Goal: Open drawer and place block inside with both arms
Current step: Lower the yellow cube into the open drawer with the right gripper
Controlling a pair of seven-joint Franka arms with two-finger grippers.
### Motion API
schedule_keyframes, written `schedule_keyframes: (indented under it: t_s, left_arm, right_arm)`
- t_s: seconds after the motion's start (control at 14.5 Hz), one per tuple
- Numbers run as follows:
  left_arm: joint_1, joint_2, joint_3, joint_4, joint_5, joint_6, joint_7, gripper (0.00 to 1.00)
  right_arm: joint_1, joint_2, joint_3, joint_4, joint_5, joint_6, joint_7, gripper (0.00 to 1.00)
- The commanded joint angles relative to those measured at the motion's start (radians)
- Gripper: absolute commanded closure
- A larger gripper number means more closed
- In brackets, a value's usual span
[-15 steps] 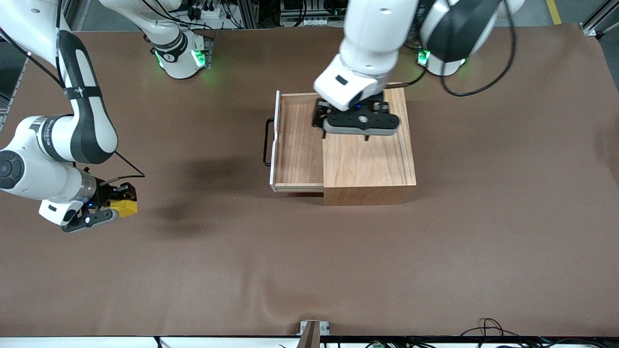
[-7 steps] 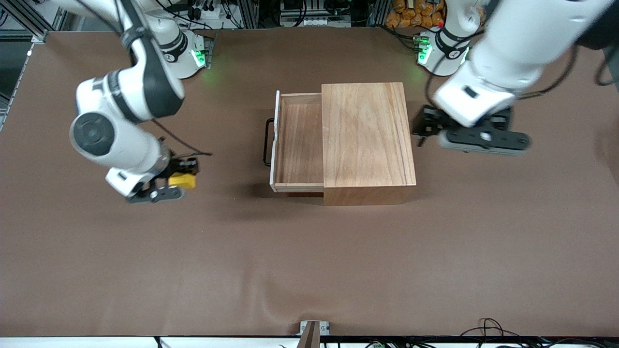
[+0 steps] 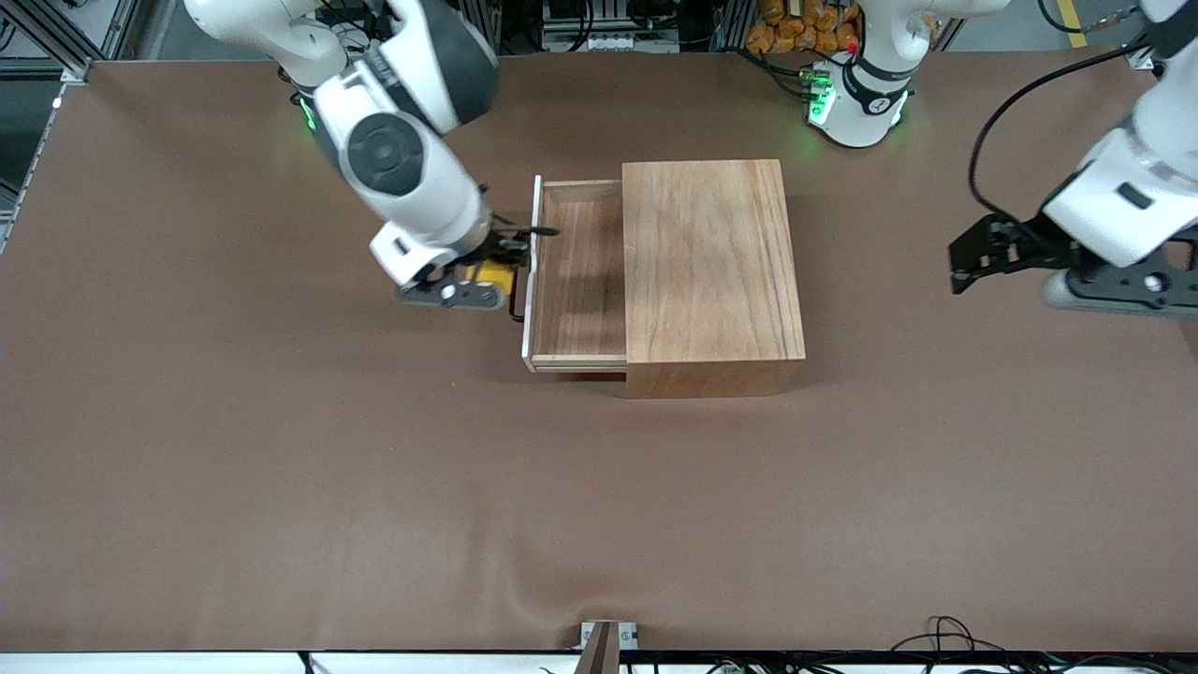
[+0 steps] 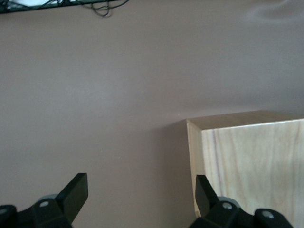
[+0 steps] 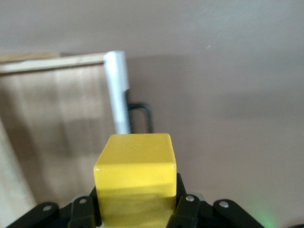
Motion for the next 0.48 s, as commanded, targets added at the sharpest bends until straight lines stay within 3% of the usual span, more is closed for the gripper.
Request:
schedule_keyframes:
  t_s: [0.0,0.28,0.41]
  left_arm:
    - [0.012,-0.097,-0.002,-0.098,-0.014,-0.028,-0.001,0.0]
    - [0.041,-0.263,-0.007,-0.342,-0.012,0.084,-0.011,0.0]
    - [0.061,-0.285,-0.007,-0.375,-0.012,0.095,-0.008,0.0]
  right_arm:
    - [0.052,0.028,-0.014,0.007,0.072,0.053,0.029,0.61]
    - [0.105,0.081,-0.016,-0.002,0.103,0.107,0.029,0.61]
    - [0.112,0.109,-0.017,-0.002,0.099,0.117,0.029,0.61]
